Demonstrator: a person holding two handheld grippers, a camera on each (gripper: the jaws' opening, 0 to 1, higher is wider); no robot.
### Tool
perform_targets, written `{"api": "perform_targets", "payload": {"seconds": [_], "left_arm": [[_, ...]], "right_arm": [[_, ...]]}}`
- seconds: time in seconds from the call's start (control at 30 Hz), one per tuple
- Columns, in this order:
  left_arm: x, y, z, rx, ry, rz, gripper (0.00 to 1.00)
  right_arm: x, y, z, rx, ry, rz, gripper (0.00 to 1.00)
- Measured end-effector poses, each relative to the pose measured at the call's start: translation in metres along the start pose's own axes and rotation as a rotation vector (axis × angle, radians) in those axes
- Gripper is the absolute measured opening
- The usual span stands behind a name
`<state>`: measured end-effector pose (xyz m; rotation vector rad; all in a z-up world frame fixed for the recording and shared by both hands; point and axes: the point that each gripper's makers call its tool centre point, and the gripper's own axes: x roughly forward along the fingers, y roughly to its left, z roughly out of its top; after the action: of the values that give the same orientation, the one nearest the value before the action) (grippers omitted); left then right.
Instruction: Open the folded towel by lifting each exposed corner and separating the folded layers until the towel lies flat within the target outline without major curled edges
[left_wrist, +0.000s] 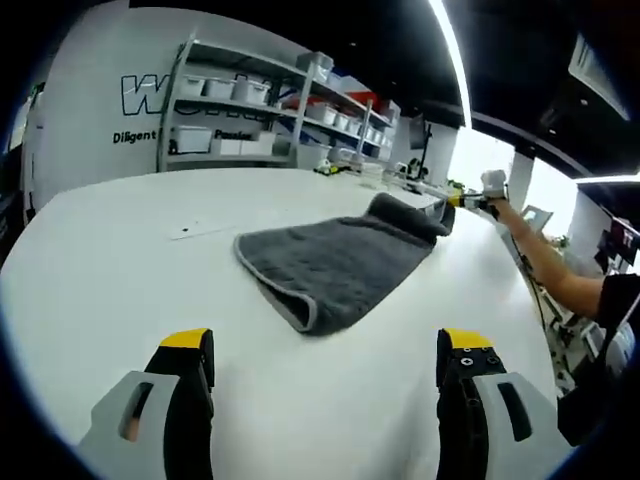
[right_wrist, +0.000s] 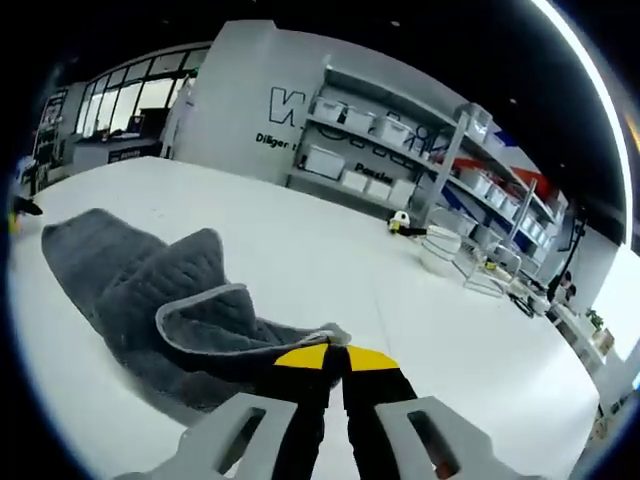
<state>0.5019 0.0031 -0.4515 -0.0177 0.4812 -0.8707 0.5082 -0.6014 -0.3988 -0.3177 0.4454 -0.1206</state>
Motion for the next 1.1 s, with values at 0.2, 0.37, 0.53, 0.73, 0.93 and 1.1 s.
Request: {"api": "perform_targets", "payload": {"seconds": [0.2, 0.37, 0.53, 0.73, 0.93, 1.1], "left_arm": [[0.000, 0.002, 0.001, 0.002, 0.001, 0.002, 0.90], [-0.001, 0.003, 0.003, 0.004, -0.004, -0.001, 0.90], [-0.002, 0.002, 0.002, 0.004, -0.004, -0.001, 0.90], [-0.002, -0.003, 0.003, -0.010, -0.017, -0.028, 0.90], [-0.001, -0.002, 0.003, -0.010, -0.016, -0.032, 0.90], [-0.002, -0.009, 0.005, -0.026, -0.036, -0.059, 0.90]], "right_arm": [[0.003, -0.005, -0.018, 0.016, 0.032, -0.013, 0.01], [0.009, -0.009, -0.039, 0.028, 0.075, -0.017, 0.01], [0.015, -0.018, -0.057, 0.043, 0.110, -0.036, 0.01], [0.023, -0.030, -0.075, 0.031, 0.147, -0.068, 0.01], [0.030, -0.045, -0.092, -0.002, 0.189, -0.127, 0.01], [0.037, -0.050, -0.102, 0.026, 0.202, -0.122, 0.01]]}}
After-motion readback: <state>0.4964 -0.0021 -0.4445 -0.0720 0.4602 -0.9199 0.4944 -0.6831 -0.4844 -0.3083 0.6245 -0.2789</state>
